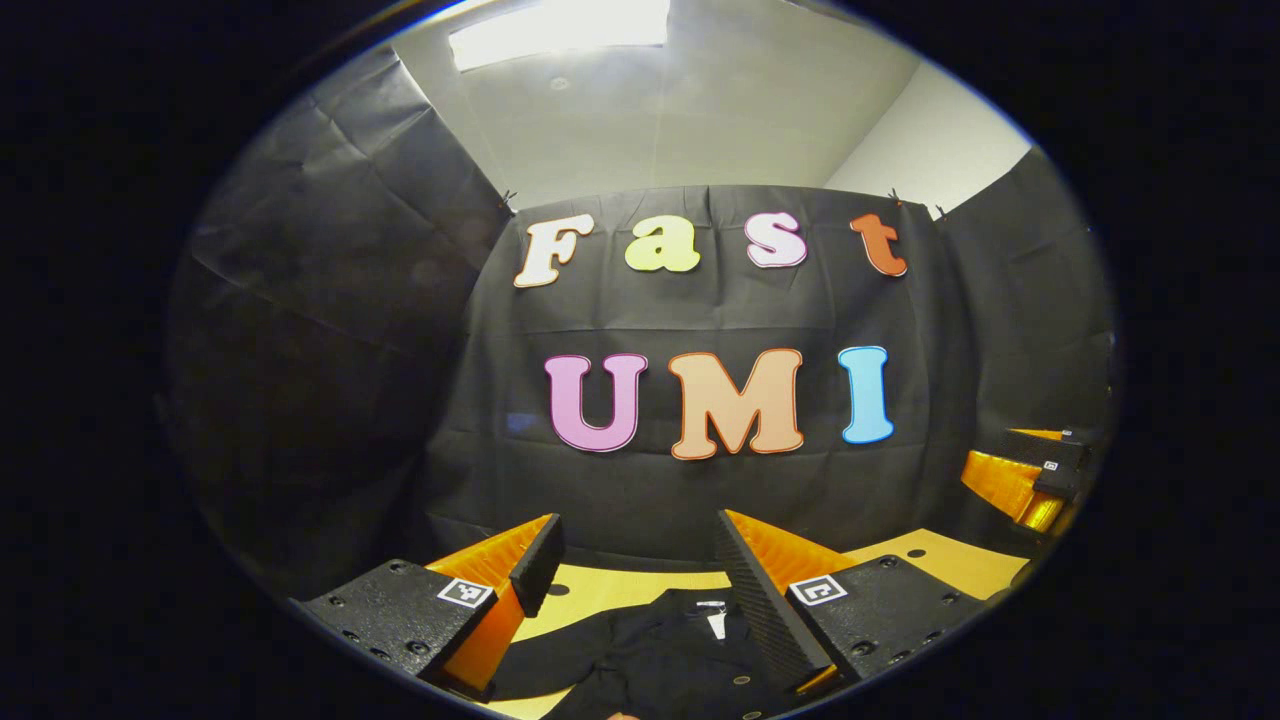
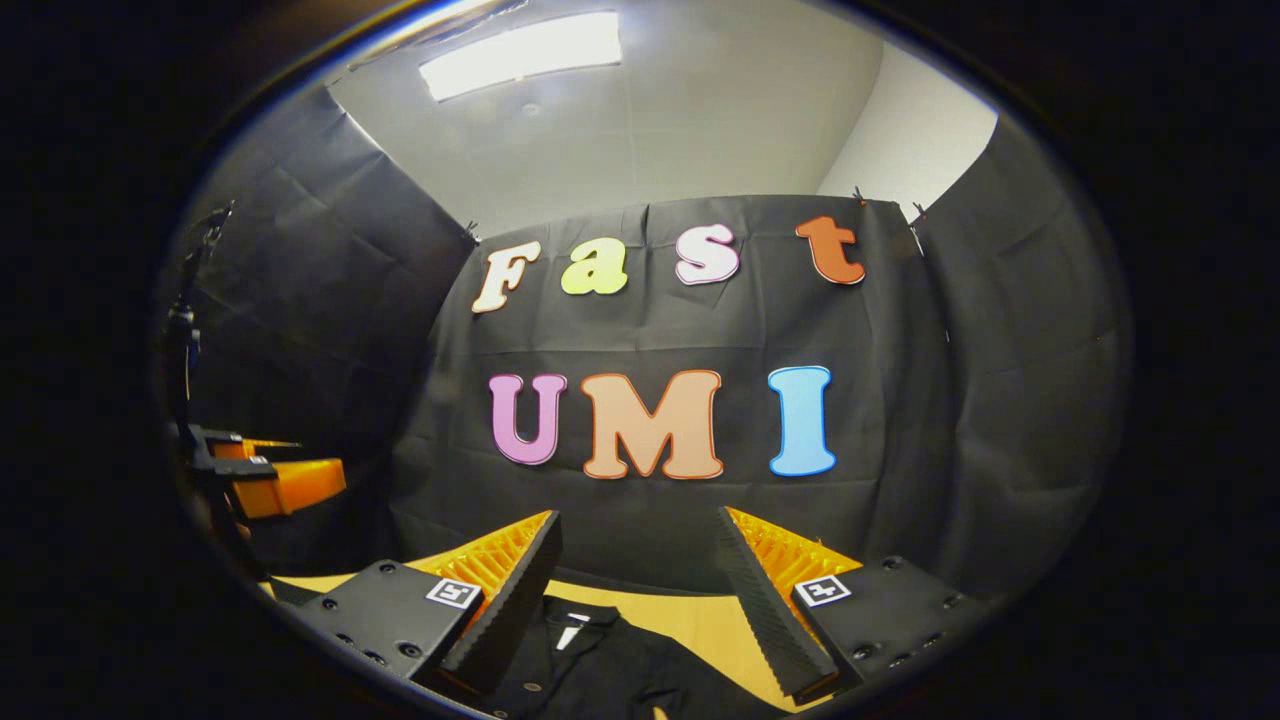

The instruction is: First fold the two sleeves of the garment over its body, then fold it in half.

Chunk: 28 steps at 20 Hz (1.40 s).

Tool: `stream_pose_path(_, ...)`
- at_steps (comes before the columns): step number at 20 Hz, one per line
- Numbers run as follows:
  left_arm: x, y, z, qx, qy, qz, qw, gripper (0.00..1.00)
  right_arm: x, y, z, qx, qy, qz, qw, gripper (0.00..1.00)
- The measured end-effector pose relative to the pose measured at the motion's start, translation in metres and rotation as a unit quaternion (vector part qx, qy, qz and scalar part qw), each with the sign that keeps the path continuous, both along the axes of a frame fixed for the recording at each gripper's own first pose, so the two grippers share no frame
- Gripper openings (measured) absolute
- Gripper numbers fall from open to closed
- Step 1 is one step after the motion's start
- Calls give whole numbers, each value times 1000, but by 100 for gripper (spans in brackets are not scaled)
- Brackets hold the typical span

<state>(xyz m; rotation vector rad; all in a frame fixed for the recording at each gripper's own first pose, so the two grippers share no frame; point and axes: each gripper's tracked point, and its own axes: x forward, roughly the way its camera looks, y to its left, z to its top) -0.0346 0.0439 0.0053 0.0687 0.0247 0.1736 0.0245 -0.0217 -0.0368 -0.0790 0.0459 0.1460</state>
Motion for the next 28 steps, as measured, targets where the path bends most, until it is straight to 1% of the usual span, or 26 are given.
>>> stream_pose_path(1, 0, 0, 0, 1, 1, 1, 1000, 92, 0, -10, -7, -10, 7, -4, 1000, 99)
stream_pose_path(4, 0, -3, -2, 3, 5, 3, 1000, 92, -1, -38, -27, -28, 34, -15, 999, 98)
stream_pose_path(5, 0, -5, -3, 5, 6, 3, 1000, 92, -3, -49, -34, -33, 42, -21, 998, 99)
stream_pose_path(6, 0, -7, -4, 6, 7, 2, 1000, 92, -3, -61, -39, -39, 50, -28, 998, 98)
stream_pose_path(7, 0, -9, -5, 8, 8, 1, 1000, 92, -5, -72, -45, -45, 57, -36, 997, 99)
stream_pose_path(9, 1, -14, -8, 6, 13, -1, 1000, 92, -7, -92, -57, -60, 72, -51, 994, 96)
stream_pose_path(10, 2, -18, -10, 4, 15, -3, 1000, 92, -10, -105, -67, -67, 84, -59, 992, 98)
stream_pose_path(12, 2, -25, -11, 3, 16, -5, 1000, 92, -15, -123, -86, -75, 110, -67, 989, 98)
stream_pose_path(14, 3, -29, -12, 5, 17, -6, 1000, 92, -22, -138, -107, -79, 140, -74, 984, 99)
stream_pose_path(15, 4, -33, -14, 5, 18, -6, 1000, 92, -25, -146, -117, -79, 154, -77, 982, 98)
stream_pose_path(18, 5, -43, -17, 3, 21, -8, 1000, 92, -40, -168, -147, -82, 199, -83, 973, 98)
stream_pose_path(23, 6, -61, -26, -3, 27, -4, 1000, 92, -62, -206, -191, -83, 257, -93, 958, 98)
stream_pose_path(28, 3, -76, -29, -1, 25, 2, 1000, 92, -92, -232, -235, -92, 318, -83, 940, 98)
